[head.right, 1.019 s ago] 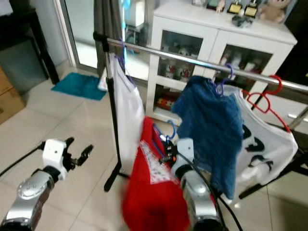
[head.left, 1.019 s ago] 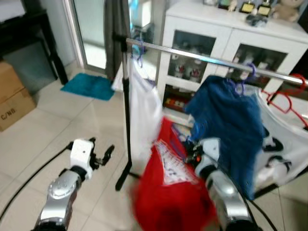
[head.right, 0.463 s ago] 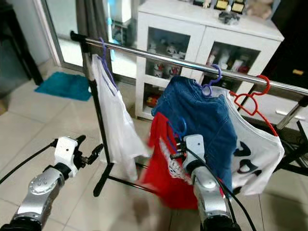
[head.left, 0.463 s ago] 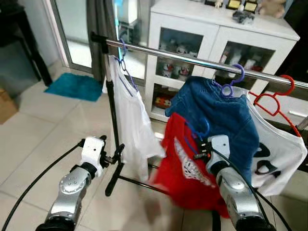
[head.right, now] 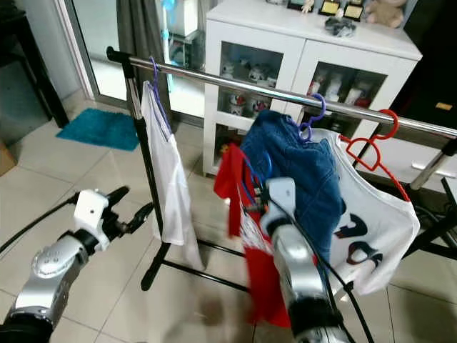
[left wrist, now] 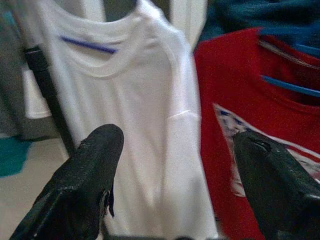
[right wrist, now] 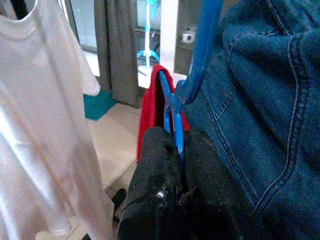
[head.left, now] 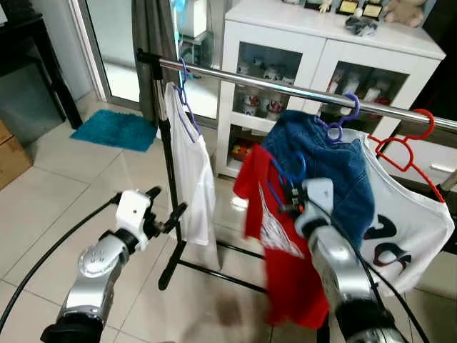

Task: Hang hanger

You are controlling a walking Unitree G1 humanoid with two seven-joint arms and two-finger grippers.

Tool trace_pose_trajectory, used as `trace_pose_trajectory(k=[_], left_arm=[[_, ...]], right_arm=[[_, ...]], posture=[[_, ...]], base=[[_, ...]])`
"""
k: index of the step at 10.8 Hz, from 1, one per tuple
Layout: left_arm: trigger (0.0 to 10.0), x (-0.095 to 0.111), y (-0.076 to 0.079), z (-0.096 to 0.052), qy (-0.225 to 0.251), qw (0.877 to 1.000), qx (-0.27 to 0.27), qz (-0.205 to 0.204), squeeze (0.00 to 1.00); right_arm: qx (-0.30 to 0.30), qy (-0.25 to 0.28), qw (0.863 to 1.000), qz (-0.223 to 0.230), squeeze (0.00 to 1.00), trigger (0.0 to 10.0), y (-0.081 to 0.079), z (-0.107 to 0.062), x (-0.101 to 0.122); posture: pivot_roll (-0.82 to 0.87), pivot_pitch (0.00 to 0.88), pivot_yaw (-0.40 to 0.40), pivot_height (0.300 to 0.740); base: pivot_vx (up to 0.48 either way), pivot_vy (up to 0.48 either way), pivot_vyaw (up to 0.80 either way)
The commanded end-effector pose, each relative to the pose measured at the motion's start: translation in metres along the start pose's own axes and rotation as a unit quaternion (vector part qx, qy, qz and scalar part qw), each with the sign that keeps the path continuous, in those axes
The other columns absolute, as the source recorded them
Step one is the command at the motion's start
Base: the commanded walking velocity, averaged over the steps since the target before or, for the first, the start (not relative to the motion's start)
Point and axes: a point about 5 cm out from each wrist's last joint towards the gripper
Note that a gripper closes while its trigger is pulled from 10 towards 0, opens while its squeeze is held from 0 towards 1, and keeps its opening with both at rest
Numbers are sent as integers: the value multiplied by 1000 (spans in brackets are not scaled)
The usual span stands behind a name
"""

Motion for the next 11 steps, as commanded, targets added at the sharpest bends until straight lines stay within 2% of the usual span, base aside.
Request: trace_pose_trajectory(k=[1, 3, 6, 8, 11], left_arm=[[10000, 11, 3, 5, 16, 999, -27, 8, 0], [10000, 34, 6, 9, 53, 995, -81, -5, 0], [10000, 54, 0, 9, 73, 992, -99, 0, 0], [10000, 64, -3, 7, 81, 991, -105, 4, 0], [10000, 68, -8, 1, 75, 991, -107, 10, 0]], right_arm=[[-1, 22, 1000, -10, 0, 10000, -5, 10, 19], [10, 48, 999, -22, 0, 10000, -20, 34, 53], [27, 65, 997, -29, 0, 10000, -40, 60, 92], [37, 36, 997, -59, 0, 10000, -55, 74, 99], [9, -1, 998, -67, 0, 10000, -62, 87, 106]], posture=[[41, 0, -58, 740], [46, 0, -51, 740], [49, 0, -55, 740], [55, 0, -58, 740], [73, 0, -61, 740]], base=[[0, 0, 0], [0, 0, 0], [0, 0, 0], [0, 0, 0], [0, 0, 0]])
Point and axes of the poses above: a point about 5 cm out from each wrist's last joint towards the gripper, its own z axis pointing out of the wrist towards the gripper, its own x axis along the axis of the wrist's last joint, y = z × x, and after that the axes turned 15 degrees about z, right-handed
